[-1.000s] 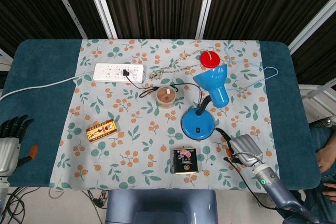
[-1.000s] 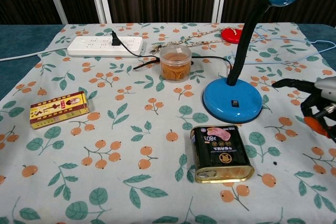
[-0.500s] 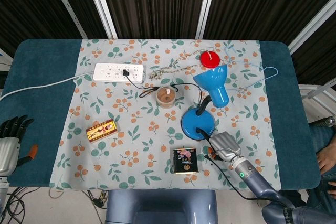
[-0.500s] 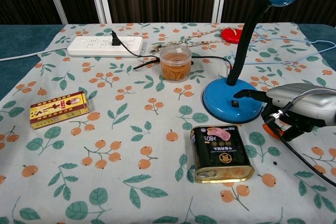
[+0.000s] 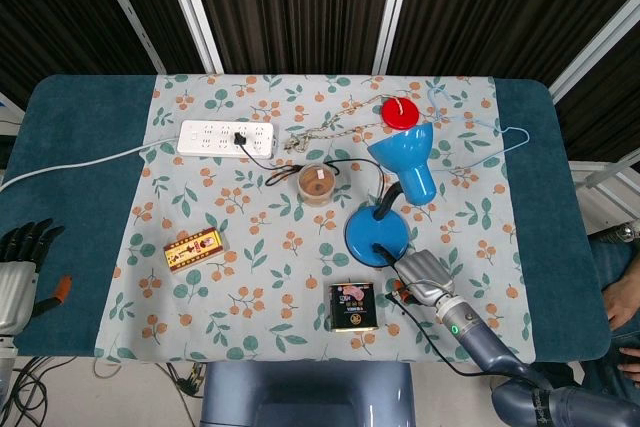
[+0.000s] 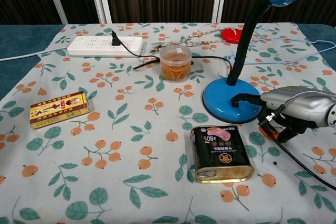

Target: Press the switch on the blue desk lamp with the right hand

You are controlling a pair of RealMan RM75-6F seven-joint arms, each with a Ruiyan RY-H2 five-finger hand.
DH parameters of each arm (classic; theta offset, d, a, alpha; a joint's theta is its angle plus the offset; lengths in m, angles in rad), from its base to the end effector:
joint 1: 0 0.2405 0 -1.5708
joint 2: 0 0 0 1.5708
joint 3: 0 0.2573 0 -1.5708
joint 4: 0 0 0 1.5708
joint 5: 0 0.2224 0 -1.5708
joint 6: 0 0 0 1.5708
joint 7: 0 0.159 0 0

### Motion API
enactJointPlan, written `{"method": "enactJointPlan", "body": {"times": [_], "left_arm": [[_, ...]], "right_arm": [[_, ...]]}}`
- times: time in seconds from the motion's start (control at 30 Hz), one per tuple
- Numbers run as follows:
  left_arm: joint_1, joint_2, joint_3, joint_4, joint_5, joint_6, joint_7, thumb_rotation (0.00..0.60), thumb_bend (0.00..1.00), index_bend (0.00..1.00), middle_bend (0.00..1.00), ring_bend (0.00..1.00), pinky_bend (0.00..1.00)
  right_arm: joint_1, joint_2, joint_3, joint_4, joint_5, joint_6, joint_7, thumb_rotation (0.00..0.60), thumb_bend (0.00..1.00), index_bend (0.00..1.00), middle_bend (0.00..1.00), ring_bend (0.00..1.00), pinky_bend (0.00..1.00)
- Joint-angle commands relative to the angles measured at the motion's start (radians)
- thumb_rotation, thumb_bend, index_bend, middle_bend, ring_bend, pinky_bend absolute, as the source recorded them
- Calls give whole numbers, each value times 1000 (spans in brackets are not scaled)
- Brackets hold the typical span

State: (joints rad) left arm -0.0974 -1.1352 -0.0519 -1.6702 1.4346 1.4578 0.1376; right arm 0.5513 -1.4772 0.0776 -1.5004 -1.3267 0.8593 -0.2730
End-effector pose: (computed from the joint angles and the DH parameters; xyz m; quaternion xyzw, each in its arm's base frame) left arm -0.3113 0.2000 0.1369 -0.5974 -0.3884 -0.3549 0.6052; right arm -0.2131 -0.2972 -0.0426 0.7896 -0.3929 0.2917 0.3702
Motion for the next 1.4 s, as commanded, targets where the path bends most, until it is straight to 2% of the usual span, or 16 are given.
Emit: {"method": "enactJointPlan", "body": {"times": [0.03,1.13,1.4], "left_arm": [[0,0,0,0,0,0,1,600,353,152,71,54,101],[0,0,0,0,-2,0,3,600,353,152,70,54,101],[0,0,0,0,-2,1,1,600,353,152,71,54,101]], "right_arm": [[1,2,-2,0,4,6,-2,600,617,0,712,800,913],[20,10,-37,-3,38,2,-17,600,617,0,712,800,1000],[42,20,-46,-4,64,-34,-50,600,617,14,712,800,1000]]}}
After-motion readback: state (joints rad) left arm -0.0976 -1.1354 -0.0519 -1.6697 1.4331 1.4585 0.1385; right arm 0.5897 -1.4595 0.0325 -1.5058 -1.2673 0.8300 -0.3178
